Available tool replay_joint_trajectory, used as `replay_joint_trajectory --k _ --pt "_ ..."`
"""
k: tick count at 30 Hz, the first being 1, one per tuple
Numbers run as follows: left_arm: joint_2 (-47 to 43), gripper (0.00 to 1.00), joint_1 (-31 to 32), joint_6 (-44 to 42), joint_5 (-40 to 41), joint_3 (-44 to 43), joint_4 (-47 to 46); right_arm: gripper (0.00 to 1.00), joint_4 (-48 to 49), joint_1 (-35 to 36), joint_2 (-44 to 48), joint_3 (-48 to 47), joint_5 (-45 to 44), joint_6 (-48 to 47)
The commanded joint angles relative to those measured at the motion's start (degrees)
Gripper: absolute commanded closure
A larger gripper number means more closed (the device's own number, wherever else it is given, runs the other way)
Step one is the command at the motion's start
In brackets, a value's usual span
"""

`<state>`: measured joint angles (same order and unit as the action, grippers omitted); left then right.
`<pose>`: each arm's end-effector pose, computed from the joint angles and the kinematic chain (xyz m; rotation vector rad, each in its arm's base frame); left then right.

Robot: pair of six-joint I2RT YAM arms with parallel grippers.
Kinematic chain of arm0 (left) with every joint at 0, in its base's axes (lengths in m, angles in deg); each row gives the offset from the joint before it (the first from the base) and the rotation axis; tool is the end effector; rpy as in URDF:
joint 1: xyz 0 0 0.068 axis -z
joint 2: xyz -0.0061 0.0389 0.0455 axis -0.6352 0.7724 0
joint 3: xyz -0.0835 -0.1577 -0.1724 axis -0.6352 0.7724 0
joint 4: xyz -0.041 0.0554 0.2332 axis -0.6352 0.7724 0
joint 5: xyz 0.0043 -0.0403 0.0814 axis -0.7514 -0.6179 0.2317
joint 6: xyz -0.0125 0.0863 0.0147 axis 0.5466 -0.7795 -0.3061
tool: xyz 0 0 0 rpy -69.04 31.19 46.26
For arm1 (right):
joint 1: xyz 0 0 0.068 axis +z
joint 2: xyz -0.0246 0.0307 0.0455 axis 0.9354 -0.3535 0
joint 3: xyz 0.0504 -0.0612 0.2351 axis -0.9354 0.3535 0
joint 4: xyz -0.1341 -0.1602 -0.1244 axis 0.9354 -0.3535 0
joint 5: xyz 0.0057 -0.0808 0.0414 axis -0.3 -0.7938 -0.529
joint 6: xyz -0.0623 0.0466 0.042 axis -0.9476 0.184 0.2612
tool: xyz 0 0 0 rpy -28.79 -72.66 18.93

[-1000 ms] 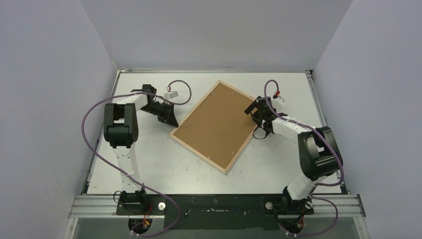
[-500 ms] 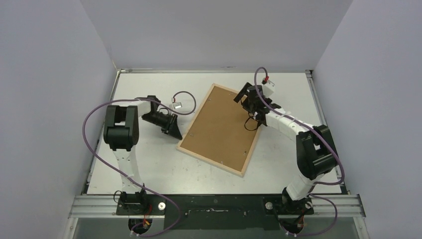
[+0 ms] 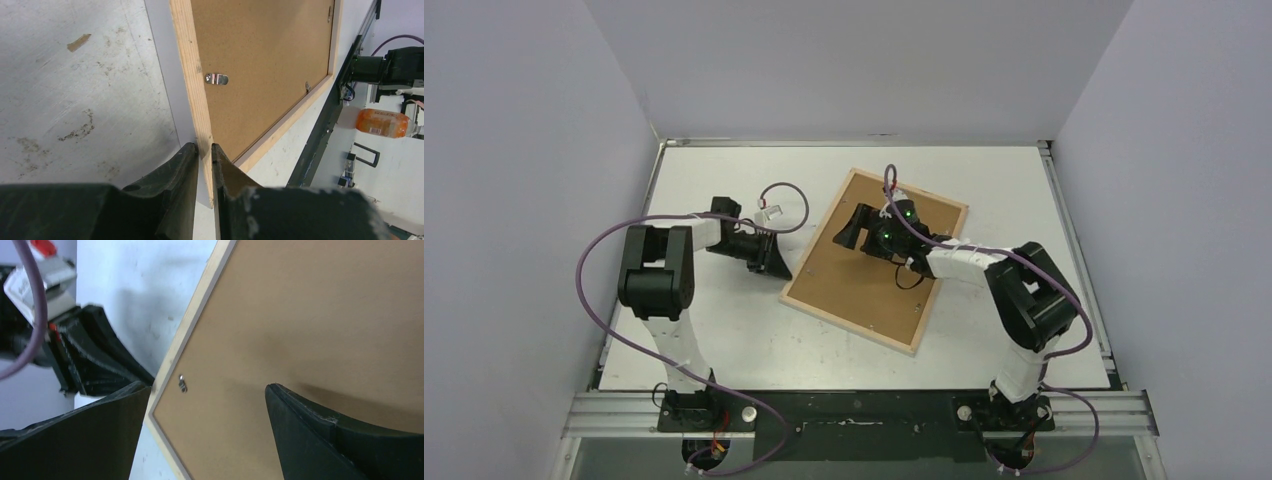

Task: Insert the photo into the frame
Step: Install the photo frame at the center of the board.

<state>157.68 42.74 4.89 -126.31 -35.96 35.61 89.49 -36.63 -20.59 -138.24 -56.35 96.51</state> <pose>0.3184 -0.0825 0.0920 0.4977 2.5507 -1.3161 0.3219 0.2316 0.1535 0.1339 2.2973 1.0852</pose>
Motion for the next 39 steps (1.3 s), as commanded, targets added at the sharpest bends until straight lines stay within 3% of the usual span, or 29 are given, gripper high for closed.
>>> replay_joint_trajectory --k 1,18,39 --pt "-2.1 0.85 0.0 4.7 -1.8 0.0 -5.3 0.11 6.4 2.6 -2.5 -3.5 9.8 -2.9" --pt "-1.2 0.85 -0.1 4.8 -0.4 0.2 -4.8 0.1 3.0 7.4 -11.3 -12.1 14.1 -6.7" --pt "-1.2 0.86 -0.1 5.1 0.2 0.1 -4.8 0.1 5.9 11.6 -14.5 -10.9 13.9 -4.2"
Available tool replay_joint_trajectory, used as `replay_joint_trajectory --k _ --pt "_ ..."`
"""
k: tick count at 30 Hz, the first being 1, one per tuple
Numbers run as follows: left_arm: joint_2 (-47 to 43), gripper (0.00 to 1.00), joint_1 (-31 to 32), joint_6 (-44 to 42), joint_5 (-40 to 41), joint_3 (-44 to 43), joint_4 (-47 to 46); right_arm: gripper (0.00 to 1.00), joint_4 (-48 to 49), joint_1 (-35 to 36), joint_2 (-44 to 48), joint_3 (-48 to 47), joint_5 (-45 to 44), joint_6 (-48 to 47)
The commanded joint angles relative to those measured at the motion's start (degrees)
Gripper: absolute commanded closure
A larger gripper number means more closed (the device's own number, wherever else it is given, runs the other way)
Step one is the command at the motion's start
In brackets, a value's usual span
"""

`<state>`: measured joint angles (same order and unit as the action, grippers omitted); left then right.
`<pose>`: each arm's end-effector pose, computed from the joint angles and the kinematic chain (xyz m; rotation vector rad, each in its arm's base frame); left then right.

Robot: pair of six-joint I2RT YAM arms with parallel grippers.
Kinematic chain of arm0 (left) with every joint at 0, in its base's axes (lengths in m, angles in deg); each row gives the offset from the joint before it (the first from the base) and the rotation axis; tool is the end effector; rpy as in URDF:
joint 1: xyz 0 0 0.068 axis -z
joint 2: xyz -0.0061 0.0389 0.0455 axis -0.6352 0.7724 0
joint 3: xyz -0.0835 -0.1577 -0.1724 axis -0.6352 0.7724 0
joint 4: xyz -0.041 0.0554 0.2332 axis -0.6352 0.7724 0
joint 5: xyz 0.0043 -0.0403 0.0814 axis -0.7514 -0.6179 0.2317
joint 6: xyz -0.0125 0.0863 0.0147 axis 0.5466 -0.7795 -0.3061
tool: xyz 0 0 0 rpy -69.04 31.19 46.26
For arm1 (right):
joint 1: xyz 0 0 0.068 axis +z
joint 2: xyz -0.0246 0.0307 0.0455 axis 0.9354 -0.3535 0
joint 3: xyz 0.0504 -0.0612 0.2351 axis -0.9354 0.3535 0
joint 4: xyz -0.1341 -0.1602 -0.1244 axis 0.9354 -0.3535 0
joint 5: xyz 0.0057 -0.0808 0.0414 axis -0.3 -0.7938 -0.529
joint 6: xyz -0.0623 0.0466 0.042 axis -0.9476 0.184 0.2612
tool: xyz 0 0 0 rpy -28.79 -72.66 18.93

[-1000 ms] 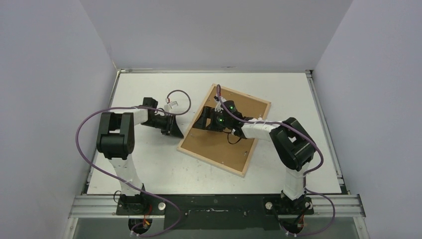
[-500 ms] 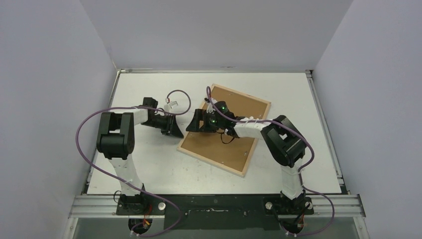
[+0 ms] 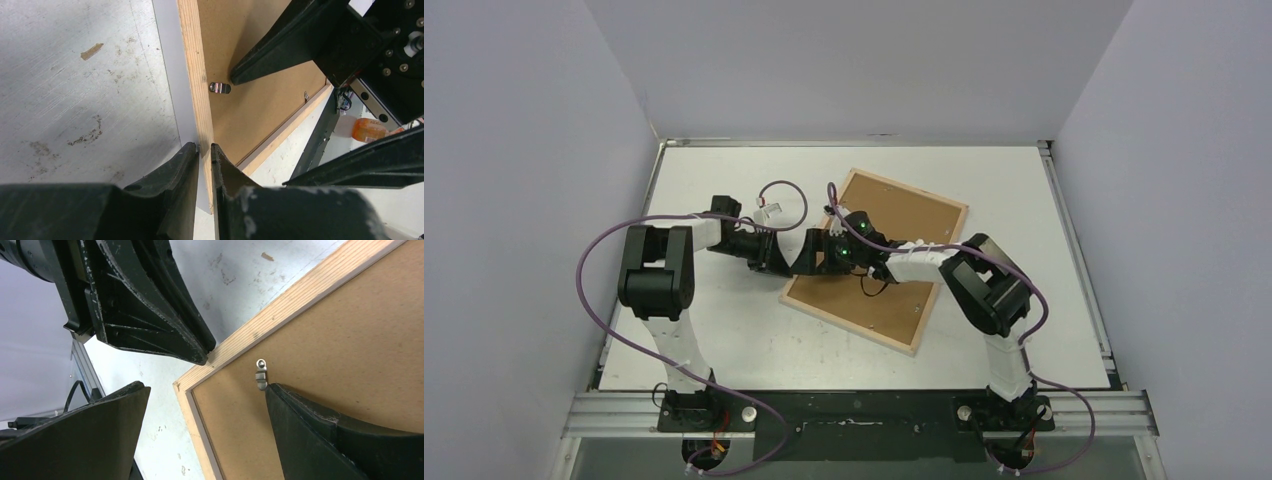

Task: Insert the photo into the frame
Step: Install the photo frame at the center of the board.

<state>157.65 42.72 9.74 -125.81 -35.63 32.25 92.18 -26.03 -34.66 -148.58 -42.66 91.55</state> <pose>0.3240 -0.0823 0.0917 0.4221 2.5584 -1.3073 0.2910 0.3268 0.1240 -0.3450 2.3782 1.3592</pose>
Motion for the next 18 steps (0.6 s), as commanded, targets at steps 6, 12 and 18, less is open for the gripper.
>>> replay_joint_trajectory --k 6,12,18 --pt "-0.9 0.86 0.0 0.3 -0.3 -0.5 -1.5 0.1 4.7 2.1 -0.5 0.8 -0.2 2.4" --pt "-1.1 0.86 0.0 0.1 -0.3 -0.5 -1.3 0.11 5.6 2.8 -1.4 0.3 -0.3 3.3" --pt "-1.0 0.87 0.0 0.2 -0.3 -0.6 -1.4 0.11 7.0 3.1 -1.9 0.3 -0.5 4.6"
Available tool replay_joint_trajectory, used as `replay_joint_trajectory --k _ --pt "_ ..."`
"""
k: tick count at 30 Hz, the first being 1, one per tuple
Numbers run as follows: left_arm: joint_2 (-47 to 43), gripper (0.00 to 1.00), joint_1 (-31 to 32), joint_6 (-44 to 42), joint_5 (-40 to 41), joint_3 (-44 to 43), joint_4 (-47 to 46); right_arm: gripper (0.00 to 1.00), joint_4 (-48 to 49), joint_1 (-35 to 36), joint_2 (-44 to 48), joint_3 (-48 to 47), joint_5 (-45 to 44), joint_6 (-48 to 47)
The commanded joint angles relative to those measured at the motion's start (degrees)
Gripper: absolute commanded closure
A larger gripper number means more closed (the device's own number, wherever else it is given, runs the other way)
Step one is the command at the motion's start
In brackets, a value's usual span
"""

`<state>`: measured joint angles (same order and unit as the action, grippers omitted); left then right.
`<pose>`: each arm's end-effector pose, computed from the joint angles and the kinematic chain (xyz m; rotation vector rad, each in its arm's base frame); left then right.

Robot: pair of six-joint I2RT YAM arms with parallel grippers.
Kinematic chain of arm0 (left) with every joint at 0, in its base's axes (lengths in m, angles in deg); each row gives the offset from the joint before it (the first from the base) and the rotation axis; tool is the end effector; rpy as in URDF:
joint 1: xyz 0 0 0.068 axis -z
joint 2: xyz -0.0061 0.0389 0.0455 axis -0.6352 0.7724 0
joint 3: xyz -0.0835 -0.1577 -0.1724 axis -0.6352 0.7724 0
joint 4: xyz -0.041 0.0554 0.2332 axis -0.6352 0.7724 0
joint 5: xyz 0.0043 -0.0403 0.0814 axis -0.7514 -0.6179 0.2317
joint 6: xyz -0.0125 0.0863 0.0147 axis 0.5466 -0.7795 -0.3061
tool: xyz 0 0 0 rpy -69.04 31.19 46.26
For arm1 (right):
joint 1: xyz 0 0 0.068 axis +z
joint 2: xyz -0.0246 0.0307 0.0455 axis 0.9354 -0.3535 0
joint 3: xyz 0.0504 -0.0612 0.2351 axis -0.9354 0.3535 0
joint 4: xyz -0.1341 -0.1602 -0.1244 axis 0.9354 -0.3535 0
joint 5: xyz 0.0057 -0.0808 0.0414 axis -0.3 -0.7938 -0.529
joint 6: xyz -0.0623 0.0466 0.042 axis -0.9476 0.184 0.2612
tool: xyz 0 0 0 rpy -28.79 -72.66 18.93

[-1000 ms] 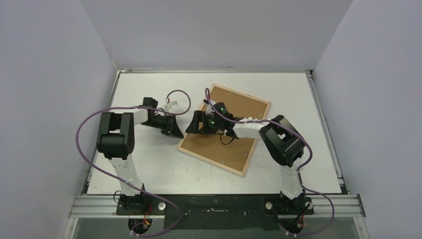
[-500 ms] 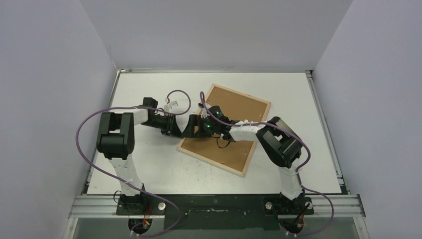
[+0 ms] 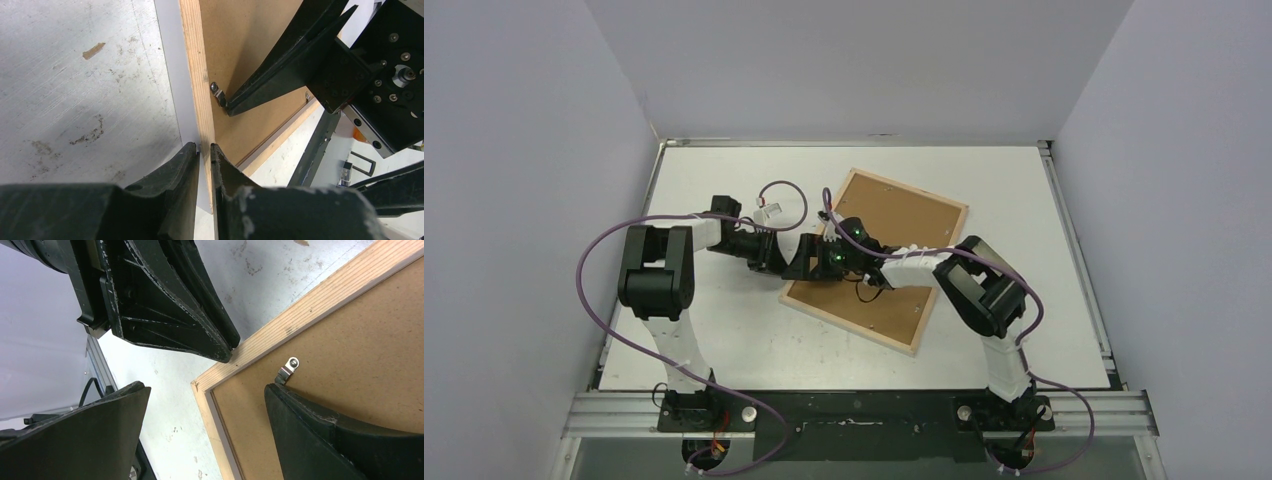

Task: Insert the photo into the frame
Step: Install the photo frame at the center of the board.

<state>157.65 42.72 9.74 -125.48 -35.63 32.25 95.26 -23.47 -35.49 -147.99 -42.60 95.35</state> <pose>0.3241 -0.0821 0.0913 0.4217 2.5622 -1.2999 0.2774 0.3410 0.1213 -0.3324 2.3852 1.4225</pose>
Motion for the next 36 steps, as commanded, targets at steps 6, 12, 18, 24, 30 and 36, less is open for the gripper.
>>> replay_joint_trajectory --k 6,12,18,24,30,36 --pt "-0.7 0.87 0.1 0.4 -1.1 -0.8 -1.3 0.11 4.7 0.6 -1.5 -0.3 -2.4 1.2" --pt "-0.8 0.87 0.5 0.4 -1.4 -0.9 -1.1 0.11 5.3 0.5 -2.0 -1.2 -3.7 0.8" --pt "-0.9 0.87 0.5 0.6 -1.4 -1.1 -1.0 0.11 6.8 0.4 -3.0 -2.9 -3.3 0.7" --pt "-0.8 0.88 0.5 0.3 -1.2 -1.4 -0.5 0.11 8.5 -0.1 0.8 -0.7 -2.5 -0.4" --pt "-0.8 0.88 0.4 -0.3 -1.0 -1.6 0.2 0.1 7.5 -0.4 7.9 6.1 -4.4 -1.5" --pt "-0.6 0.88 0.4 -0.2 -0.9 -1.7 0.2 0.1 10.1 -2.0 8.6 10.6 -5.4 0.2"
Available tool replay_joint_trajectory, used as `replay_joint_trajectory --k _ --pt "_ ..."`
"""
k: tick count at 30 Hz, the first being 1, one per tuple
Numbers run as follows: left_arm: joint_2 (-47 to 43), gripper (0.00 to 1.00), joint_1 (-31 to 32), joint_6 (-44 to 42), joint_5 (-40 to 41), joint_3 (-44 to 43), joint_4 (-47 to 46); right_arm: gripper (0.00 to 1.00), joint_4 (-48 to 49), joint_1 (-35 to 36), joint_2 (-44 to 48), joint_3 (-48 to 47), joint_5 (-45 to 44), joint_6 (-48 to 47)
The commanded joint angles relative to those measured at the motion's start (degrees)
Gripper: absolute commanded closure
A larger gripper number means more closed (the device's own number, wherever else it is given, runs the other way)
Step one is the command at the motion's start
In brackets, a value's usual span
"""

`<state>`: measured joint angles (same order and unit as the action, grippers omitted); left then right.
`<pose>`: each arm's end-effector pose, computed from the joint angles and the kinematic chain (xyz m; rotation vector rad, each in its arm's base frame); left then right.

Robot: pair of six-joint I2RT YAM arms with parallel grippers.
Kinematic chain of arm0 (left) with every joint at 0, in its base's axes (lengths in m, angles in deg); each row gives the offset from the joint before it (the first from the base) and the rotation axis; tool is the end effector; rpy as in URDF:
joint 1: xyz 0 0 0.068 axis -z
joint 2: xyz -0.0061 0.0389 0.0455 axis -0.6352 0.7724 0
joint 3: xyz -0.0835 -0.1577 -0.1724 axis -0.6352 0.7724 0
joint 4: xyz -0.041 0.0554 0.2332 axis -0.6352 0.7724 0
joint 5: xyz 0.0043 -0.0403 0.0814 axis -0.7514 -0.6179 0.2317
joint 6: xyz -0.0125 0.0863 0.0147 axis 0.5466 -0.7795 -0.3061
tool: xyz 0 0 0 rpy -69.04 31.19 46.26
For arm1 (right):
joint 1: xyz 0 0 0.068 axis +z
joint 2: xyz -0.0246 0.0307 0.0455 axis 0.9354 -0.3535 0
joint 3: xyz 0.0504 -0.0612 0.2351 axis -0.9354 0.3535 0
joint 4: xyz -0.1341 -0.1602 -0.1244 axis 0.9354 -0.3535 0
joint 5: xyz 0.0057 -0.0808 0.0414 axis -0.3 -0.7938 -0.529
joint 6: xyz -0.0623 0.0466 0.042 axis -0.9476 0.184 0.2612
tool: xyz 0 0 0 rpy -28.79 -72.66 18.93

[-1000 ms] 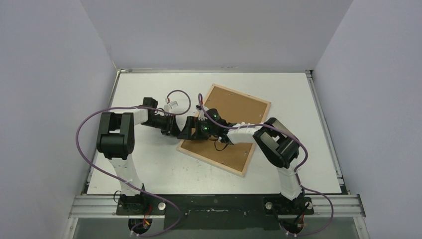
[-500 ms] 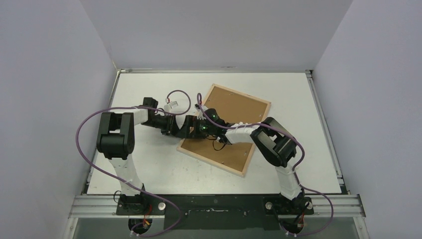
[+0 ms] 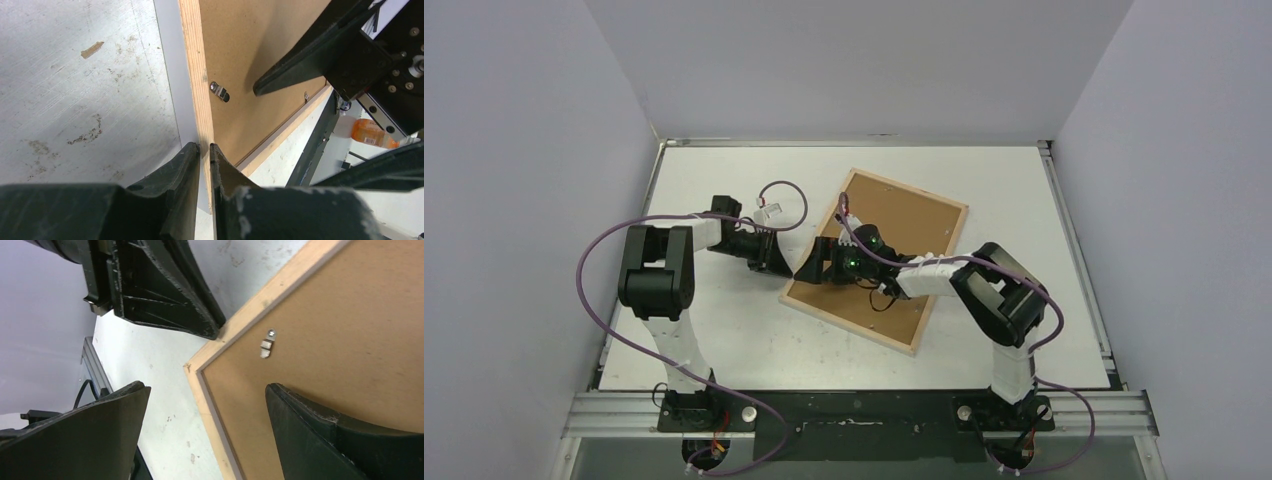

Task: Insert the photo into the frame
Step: Install the photo frame at the center of the board.

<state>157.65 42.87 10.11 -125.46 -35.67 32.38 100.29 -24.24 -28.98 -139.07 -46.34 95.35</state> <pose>0.3238 -0.0829 0.0914 0.4164 2.5676 -1.3032 0.2671 0.3159 0.1285 -0.2780 2.3218 1.3763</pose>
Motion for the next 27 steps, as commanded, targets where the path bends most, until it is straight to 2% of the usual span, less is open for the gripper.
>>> replay_joint_trajectory --k 1,10,27 --pt "-0.6 0.88 0.2 -0.6 -0.9 -1.7 0.1 0.1 5.3 -1.3 1.6 1.6 -1.7 0.4" --pt "-0.6 0.88 0.2 -0.7 -0.9 -1.8 0.3 0.11 6.7 -0.4 -3.7 -1.4 -2.3 1.5" --pt "-0.5 0.88 0.2 -0.7 -1.1 -2.0 0.1 0.12 6.2 1.2 -6.4 -4.2 -1.7 2.7"
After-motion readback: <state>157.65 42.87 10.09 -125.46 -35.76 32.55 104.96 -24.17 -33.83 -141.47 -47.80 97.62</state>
